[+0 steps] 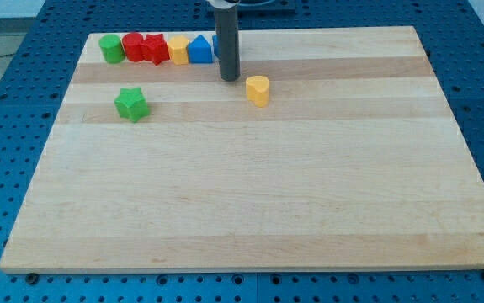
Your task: Move the green star on the right side of the blue cube
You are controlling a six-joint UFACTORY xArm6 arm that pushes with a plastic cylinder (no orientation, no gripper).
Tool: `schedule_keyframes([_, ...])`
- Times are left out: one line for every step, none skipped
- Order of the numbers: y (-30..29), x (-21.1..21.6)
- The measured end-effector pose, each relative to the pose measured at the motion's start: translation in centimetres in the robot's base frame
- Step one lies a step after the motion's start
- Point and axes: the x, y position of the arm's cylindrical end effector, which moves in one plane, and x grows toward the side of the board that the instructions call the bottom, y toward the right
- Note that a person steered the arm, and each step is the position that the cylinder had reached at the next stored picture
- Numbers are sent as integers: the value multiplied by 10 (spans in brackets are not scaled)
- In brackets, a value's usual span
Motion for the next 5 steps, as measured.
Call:
schedule_keyframes([-3,-9])
schedule_keyframes([-5,-12])
schedule_keyframes([-35,-4])
schedule_keyframes([-91,-4])
schedule_keyframes([-177,-4])
